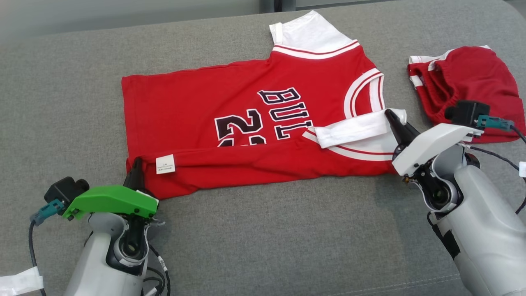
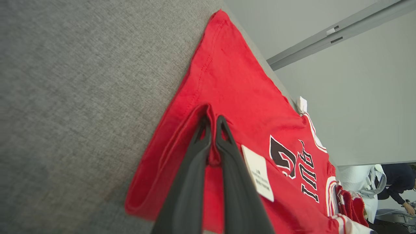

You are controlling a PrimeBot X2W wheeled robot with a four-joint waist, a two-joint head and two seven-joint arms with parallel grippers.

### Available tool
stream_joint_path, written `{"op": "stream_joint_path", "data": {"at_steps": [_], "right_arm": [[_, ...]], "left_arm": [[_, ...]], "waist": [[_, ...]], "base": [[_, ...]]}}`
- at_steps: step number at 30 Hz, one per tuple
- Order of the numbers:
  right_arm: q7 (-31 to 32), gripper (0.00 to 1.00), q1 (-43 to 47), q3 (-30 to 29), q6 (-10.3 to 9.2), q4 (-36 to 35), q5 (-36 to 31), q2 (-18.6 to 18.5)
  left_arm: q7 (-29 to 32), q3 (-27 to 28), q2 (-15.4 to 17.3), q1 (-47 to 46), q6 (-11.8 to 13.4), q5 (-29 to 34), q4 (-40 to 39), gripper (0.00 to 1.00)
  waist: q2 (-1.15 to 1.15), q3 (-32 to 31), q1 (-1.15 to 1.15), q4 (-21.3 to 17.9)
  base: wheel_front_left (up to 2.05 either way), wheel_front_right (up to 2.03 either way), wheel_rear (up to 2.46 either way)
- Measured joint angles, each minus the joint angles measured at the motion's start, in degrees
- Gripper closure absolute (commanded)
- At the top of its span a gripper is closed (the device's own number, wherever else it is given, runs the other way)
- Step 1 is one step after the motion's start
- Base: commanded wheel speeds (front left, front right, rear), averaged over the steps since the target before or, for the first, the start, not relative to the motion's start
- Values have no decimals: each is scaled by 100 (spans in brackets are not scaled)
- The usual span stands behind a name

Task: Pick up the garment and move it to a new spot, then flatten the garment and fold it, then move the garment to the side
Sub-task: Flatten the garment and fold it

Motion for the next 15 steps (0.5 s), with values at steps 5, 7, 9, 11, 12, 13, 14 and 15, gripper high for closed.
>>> {"op": "stream_joint_path", "data": {"at_steps": [5,7,9,11,12,13,14,15], "right_arm": [[-12,0,-225,-68,-98,335,4,143],[-86,0,-300,-209,-98,380,102,235],[-205,0,-407,-312,-96,410,170,302],[-332,0,-515,-405,-77,435,244,337],[-408,0,-549,-444,-48,452,267,339],[-481,0,-576,-475,-35,470,267,337],[-541,0,-592,-501,-11,479,268,334],[-597,0,-594,-501,30,482,267,322]], "left_arm": [[-34,-71,5,-252,0,275,332,19],[-79,-120,4,-377,0,381,334,0],[-122,-169,7,-511,0,425,333,0],[-213,-221,13,-605,0,495,334,0],[-256,-230,16,-627,0,536,335,0],[-290,-233,21,-632,0,564,338,0],[-305,-243,23,-632,0,587,341,0],[-314,-256,22,-632,-2,598,343,0]], "waist": [[0,45,0,-20],[0,50,0,-30],[0,48,0,-38],[0,36,0,-43],[0,22,0,-44],[0,4,0,-43],[0,-16,0,-42],[0,-36,0,-40]], "base": [[0,0,0],[0,0,0],[0,0,0],[0,0,0],[0,0,0],[0,0,0],[0,0,0],[0,0,0]]}}
